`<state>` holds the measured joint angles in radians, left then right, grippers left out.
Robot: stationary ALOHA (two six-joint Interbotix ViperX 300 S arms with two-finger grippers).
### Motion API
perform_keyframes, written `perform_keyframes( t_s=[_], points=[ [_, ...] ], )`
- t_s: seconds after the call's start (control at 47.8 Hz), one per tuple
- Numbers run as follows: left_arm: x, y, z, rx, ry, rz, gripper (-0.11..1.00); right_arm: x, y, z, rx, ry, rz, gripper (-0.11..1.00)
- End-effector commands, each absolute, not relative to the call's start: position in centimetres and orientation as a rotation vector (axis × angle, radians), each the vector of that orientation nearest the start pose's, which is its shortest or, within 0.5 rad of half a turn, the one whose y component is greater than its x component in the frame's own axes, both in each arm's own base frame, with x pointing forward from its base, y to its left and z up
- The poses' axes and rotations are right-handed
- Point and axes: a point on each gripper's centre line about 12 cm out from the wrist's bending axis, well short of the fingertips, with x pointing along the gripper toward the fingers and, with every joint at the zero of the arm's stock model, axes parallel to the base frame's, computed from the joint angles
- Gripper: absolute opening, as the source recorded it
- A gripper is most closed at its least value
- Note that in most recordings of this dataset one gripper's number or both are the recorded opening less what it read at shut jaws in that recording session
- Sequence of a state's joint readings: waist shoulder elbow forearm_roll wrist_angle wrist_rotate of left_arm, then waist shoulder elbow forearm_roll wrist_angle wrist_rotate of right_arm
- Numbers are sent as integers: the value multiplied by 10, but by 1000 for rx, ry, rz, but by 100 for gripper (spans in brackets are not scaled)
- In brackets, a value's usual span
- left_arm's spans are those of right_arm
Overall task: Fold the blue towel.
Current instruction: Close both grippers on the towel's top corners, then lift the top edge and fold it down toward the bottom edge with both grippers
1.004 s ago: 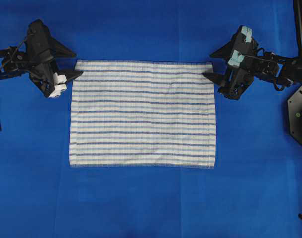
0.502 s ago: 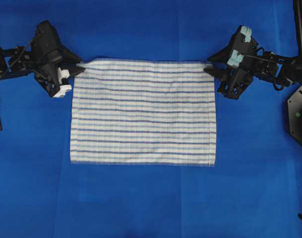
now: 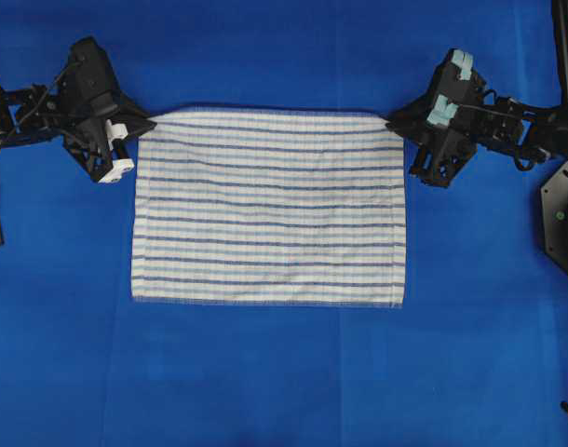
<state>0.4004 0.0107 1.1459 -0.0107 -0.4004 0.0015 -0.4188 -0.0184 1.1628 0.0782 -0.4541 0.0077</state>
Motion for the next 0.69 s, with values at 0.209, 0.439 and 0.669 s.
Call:
perform_keyframes(
  t_s=[0.209, 0.439, 0.669],
  points=[
    [249, 101, 97, -138, 711, 372, 5, 247, -112, 110, 196, 613, -450, 2],
    [254, 84, 118, -116, 657, 313, 5, 248, -96, 131, 188, 590, -396, 2],
    [258, 53, 135, -105, 629, 211, 5, 250, -68, 148, 197, 576, -309, 2]
  ],
)
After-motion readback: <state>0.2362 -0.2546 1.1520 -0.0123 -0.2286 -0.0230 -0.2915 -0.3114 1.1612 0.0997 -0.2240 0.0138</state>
